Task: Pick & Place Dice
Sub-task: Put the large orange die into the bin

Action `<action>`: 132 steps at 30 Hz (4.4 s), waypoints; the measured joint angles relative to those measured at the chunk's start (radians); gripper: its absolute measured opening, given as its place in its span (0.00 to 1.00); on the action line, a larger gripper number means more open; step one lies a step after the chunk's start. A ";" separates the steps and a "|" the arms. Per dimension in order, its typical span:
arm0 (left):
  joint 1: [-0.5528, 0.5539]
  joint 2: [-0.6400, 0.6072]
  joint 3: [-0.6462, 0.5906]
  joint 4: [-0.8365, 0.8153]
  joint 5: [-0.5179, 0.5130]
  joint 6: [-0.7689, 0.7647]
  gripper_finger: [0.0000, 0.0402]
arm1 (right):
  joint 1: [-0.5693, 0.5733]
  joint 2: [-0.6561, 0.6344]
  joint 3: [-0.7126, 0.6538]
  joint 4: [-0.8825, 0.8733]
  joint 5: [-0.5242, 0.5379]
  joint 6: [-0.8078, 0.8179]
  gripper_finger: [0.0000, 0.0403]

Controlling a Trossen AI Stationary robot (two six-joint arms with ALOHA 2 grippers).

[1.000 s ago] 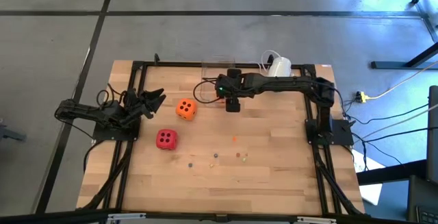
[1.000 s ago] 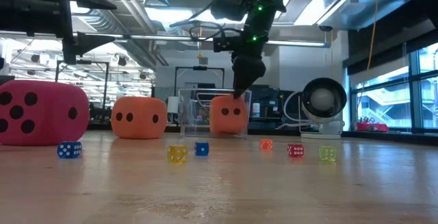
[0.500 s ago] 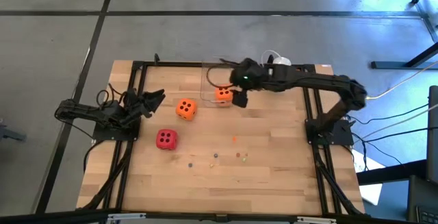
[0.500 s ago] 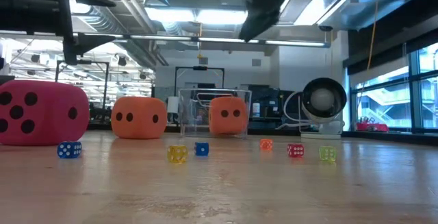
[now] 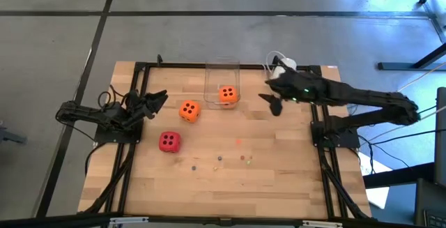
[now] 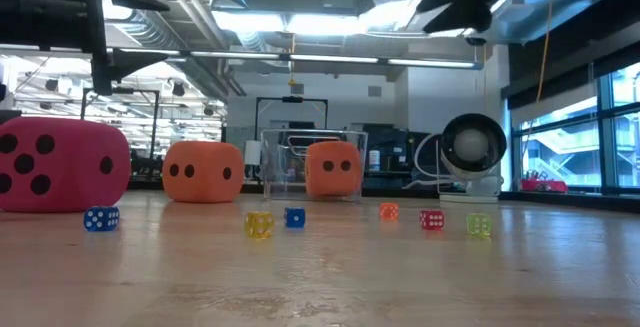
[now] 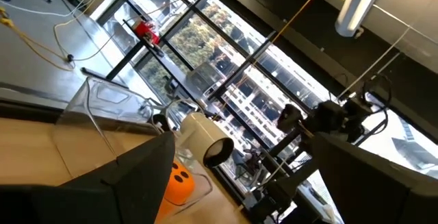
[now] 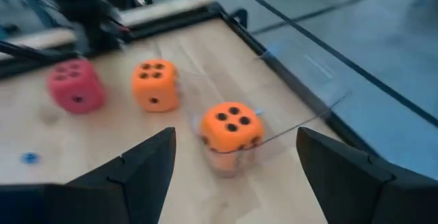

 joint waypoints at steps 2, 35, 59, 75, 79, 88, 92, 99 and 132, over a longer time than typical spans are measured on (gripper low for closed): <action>0.000 0.000 0.000 0.000 0.000 0.013 0.86 | 0.013 -0.076 -0.045 0.010 -0.011 0.011 0.75; 0.523 1.024 0.649 -0.846 0.697 -0.309 0.86 | 0.033 -0.360 -0.235 0.046 0.192 0.089 0.75; 0.612 1.365 0.655 -0.714 0.981 -0.175 0.79 | 0.033 -0.360 -0.235 0.045 0.191 0.078 0.75; 0.615 1.344 0.651 -0.707 0.971 -0.175 0.57 | 0.033 -0.360 -0.235 0.036 0.195 0.055 0.75; 0.615 1.344 0.651 -0.706 0.973 -0.175 0.57 | 0.033 -0.360 -0.235 0.035 0.195 0.054 0.75; 0.616 1.297 0.690 -0.716 1.024 -0.127 0.56 | 0.033 -0.360 -0.235 0.012 0.195 0.053 0.75; 0.623 1.241 0.703 -0.728 1.019 -0.119 0.56 | 0.033 -0.360 -0.235 0.005 0.195 0.052 0.75; 0.627 1.199 0.708 -0.831 0.968 -0.116 0.56 | 0.033 -0.360 -0.235 0.004 0.208 0.051 0.75; 0.807 1.061 0.714 -0.228 1.026 -0.150 0.56 | 0.033 -0.360 -0.235 0.004 0.210 0.028 0.75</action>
